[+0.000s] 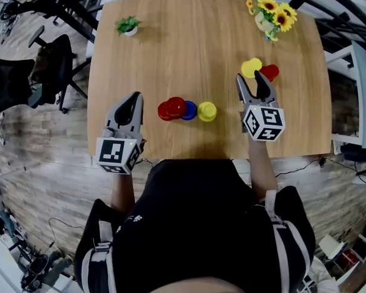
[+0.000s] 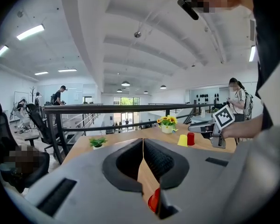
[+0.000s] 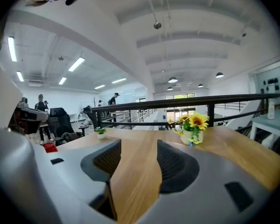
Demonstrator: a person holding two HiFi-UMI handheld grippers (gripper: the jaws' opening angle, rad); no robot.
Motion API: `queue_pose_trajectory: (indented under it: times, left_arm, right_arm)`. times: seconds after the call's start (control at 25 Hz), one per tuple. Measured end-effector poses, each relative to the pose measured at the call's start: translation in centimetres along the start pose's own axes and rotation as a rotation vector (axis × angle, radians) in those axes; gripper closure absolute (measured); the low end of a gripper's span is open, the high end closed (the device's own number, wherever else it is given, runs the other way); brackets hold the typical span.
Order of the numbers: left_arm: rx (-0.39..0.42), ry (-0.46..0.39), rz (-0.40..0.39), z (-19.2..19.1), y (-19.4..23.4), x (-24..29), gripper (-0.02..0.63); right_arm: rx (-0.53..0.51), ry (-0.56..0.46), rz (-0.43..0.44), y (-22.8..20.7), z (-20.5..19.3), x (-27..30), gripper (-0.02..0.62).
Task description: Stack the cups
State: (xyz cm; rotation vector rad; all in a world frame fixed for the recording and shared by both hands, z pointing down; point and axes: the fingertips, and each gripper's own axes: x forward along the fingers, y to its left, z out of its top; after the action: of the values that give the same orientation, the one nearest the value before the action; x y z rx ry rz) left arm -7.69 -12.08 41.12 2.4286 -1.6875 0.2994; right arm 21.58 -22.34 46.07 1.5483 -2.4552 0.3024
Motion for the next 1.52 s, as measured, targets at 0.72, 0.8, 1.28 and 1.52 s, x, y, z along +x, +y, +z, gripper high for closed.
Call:
queue_pose_trajectory:
  times: [0.72,0.8,1.28,1.52]
  left_arm:
    - [0.035,0.058,0.086,-0.1,-0.6,0.5,0.592]
    - [0.033,0.066,0.093,-0.2,-0.6,0.6,0.592]
    - [0.032,0.069,0.093,0.1,-0.9,2.1,0.592]
    - [0.034,0.054,0.061,0.3,-1.0,2.6,0.592]
  right_arm:
    - [0.020,0.123,-0.219,-9.7,-6.0,5.4,0.333]
    - [0.007,0.145,-0.220,-10.1,-6.7,5.9,0.333]
    - [-0.018,0.175,-0.189,-10.3,-7.7,7.0,0.377]
    - [-0.030,0.151,-0.118,-7.8,-6.1,5.9,0.377]
